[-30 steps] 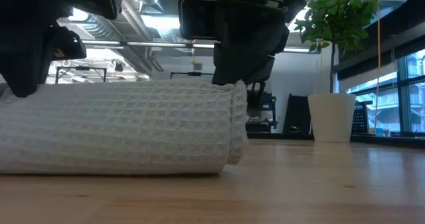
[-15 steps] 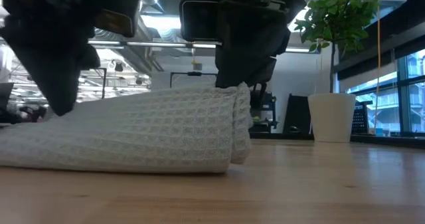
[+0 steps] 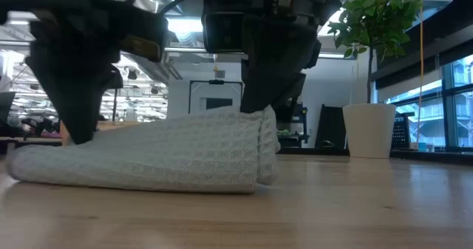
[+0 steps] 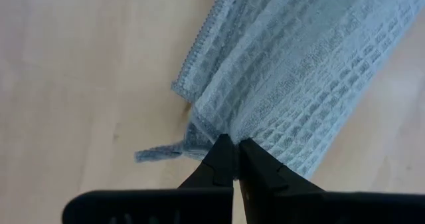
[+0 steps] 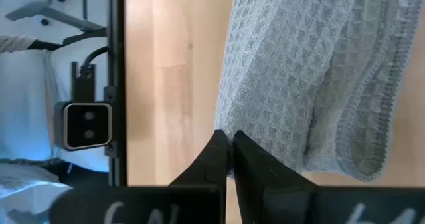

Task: Roll microfiber towels into tight, uniform cylinder then place into a basket
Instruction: Roll the gray microfiber cloth

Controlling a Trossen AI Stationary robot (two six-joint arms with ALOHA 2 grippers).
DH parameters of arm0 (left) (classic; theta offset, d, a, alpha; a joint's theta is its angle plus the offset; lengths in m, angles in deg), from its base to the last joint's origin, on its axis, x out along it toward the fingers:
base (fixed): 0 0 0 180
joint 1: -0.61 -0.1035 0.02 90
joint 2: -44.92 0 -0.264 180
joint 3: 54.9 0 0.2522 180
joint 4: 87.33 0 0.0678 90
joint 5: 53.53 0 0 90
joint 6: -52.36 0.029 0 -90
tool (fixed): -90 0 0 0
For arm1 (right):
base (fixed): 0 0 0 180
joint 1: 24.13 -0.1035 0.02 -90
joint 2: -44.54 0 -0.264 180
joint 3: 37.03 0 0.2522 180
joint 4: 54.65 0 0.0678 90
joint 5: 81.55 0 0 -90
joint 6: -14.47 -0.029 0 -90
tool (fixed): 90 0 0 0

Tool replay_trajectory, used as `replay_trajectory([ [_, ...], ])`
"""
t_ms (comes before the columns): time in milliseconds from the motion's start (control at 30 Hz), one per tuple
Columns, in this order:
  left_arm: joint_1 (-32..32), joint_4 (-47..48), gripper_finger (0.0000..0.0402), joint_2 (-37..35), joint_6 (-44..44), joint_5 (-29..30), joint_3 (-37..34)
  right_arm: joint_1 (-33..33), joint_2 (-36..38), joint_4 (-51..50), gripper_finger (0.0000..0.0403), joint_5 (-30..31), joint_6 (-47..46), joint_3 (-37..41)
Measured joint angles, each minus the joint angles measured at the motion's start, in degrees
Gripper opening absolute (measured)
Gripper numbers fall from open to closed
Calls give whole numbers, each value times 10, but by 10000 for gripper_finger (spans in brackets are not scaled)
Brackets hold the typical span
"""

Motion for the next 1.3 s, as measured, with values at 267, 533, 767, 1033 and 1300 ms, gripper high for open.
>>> replay_trajectory([
  [267, -26, 3, 0, 36, 29, -12, 1, 2, 0, 0, 12, 14, -6, 0],
  [533, -29, 2, 0, 49, 33, -37, 1, 1, 0, -6, 12, 47, -2, 0],
  [767, -22, 4, 0, 49, 47, -55, 0, 1, 0, -7, 12, 92, -6, 0],
  [1033, -21, 4, 0, 50, 82, -61, 0, 17, 0, -19, 12, 139, -8, 0],
  [1300, -21, 4, 0, 50, 88, -61, 0, 36, -1, -32, 12, 202, -8, 0],
])
